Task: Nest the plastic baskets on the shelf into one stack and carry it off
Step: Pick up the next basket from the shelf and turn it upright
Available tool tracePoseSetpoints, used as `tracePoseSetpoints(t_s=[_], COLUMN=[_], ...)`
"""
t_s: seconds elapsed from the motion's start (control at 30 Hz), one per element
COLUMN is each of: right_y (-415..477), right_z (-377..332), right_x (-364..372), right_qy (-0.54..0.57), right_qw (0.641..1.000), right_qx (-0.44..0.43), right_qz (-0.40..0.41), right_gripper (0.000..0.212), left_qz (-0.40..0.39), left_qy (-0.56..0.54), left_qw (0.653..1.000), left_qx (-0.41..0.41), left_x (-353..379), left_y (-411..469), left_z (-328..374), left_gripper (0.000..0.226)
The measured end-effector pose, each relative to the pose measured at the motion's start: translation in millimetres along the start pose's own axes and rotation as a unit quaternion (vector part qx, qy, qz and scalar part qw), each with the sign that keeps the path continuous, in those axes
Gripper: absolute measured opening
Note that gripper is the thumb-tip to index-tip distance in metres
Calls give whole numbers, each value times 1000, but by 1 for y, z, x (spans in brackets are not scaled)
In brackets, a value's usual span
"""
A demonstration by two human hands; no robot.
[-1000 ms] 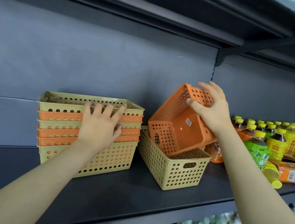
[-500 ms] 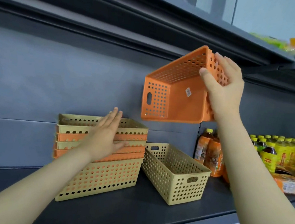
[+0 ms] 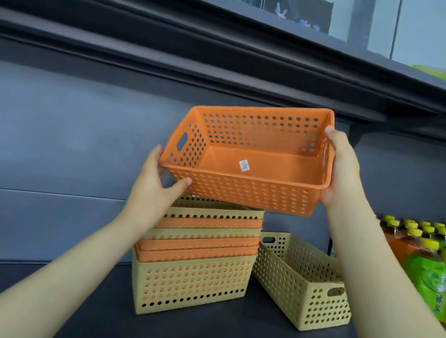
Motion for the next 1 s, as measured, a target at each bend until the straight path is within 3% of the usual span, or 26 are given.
tracePoseSetpoints(t_s=[0.13, 0.37, 0.53, 0.63, 0.73, 0.87, 1.0], right_y=[11, 24, 42, 54, 63, 77, 80], right_z=[27, 71, 116, 136, 149, 161, 169], right_x=[7, 20, 13, 8, 9, 8, 1], right_qy=[-12, -58, -171, -220, -221, -194, -253], right_qw=[991, 971, 931, 924, 926, 945, 926], right_qx=[102, 88, 113, 86, 75, 54, 12], right_qz=[-88, -215, -301, -299, -295, -257, -280], right_gripper=[61, 80, 94, 58, 37, 74, 82], left_qz=[71, 164, 171, 173, 161, 145, 112], left_qy=[-34, -77, -22, 37, 66, 76, 133], left_qw=[997, 983, 985, 984, 985, 986, 984], left_qx=[-10, 2, 0, 8, 12, -8, -23], left_x=[-20, -25, -10, 0, 3, 0, -6], left_y=[6, 15, 16, 9, 3, 9, 8], left_z=[-2, -4, -13, -22, -26, -34, -39], left_gripper=[89, 57, 63, 47, 60, 81, 89])
Point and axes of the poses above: each hand's wrist, its own y-axis towards the middle knuckle, its own x-axis out of the palm, z = x × y, the point moved 3 cm from there along y, towards the middle knuckle, and after that the axes turned 6 degrees about -z, right-handed, at the moved point
